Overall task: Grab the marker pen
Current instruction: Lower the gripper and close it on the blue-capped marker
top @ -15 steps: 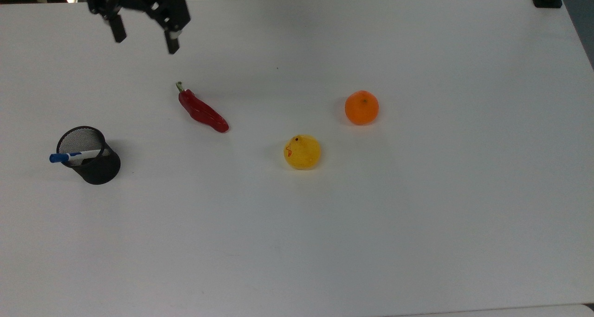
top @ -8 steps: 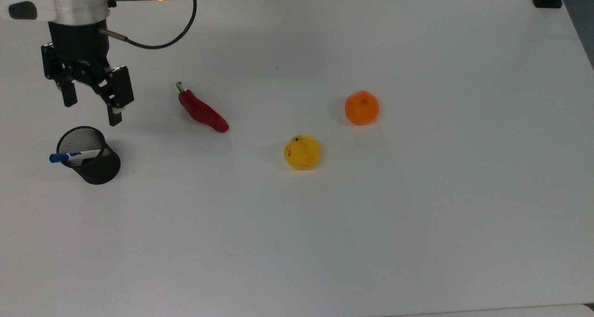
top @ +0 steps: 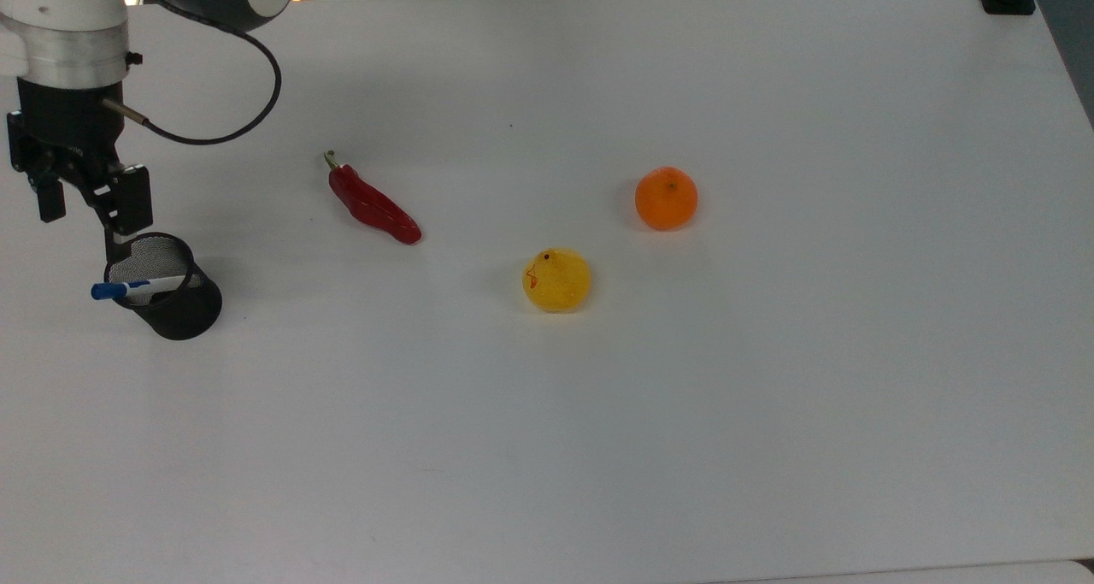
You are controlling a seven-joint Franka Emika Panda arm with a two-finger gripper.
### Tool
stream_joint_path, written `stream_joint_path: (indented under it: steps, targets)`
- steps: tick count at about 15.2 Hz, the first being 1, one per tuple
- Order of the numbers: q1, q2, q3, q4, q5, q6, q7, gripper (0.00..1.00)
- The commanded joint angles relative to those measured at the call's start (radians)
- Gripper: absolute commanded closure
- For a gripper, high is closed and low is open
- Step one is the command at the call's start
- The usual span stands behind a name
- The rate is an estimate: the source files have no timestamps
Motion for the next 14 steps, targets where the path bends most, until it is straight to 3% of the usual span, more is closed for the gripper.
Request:
stream_joint_path:
  steps: [1, 14]
  targets:
    - [-0.008, 0.068, 0.004, 0.05, 0.007, 0.064, 0.001, 0.23]
    - [-0.031, 0.143, 0.015, 0.088, 0.01, 0.083, 0.004, 0.32]
